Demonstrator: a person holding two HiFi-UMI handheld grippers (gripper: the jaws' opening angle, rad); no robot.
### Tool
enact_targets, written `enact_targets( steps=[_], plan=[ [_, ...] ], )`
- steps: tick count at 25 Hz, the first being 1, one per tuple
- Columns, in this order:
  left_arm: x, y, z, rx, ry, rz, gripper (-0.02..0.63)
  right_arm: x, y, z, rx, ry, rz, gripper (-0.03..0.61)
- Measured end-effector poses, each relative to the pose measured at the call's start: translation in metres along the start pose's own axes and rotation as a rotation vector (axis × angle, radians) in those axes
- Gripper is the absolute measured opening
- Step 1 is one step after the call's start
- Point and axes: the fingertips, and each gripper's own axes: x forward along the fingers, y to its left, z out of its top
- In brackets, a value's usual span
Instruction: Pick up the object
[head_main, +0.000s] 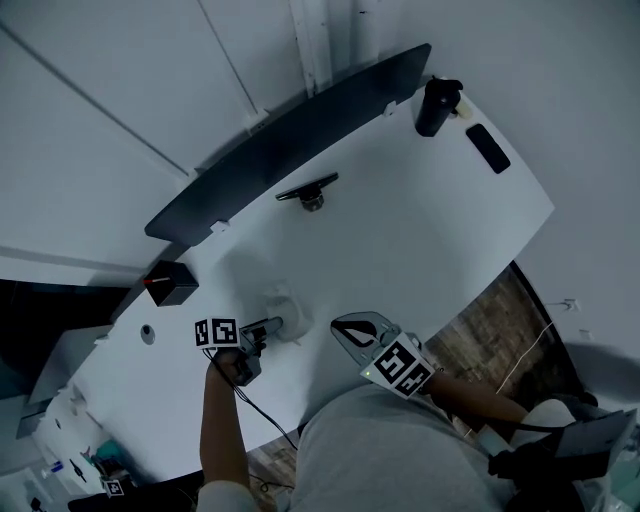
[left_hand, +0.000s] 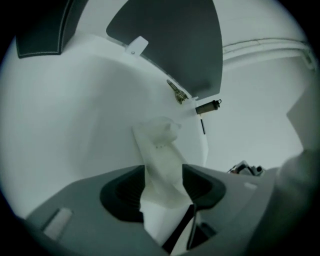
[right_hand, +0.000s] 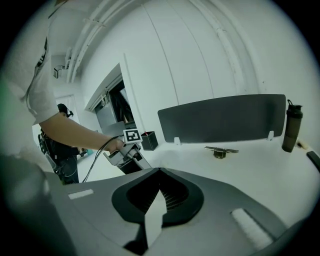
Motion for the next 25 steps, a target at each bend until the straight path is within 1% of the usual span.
enact_targets(
  steps=[2, 5, 15, 20, 23, 25],
  plan=[
    [0.006, 0.001, 0.000, -0.006, 0.036, -0.017, 0.233, 0.001, -0.005, -0.003, 0.014, 0.003, -0.011, 0.002],
    [0.012, 0.003, 0.001, -0.014, 0.070, -0.022, 0.228, 0.001, -0.011, -0.006, 0.033, 0.010, -0.023, 0.003],
    [0.026, -0.002, 0.005, -0.017, 0.148, -0.078, 0.199, 0.005, -0.022, -0.010, 0.070, 0.024, -0.050, 0.002],
    [0.030, -0.006, 0.008, -0.015, 0.127, -0.107, 0.182, 0.008, -0.024, -0.010, 0.072, 0.030, -0.052, 0.002],
    [0.030, -0.007, 0.009, -0.032, 0.097, -0.124, 0.167, 0.010, -0.022, -0.011, 0.069, 0.039, -0.047, 0.002],
    [0.030, -0.010, 0.010, -0.042, 0.073, -0.150, 0.157, 0.012, -0.020, -0.011, 0.064, 0.043, -0.041, 0.002]
  ],
)
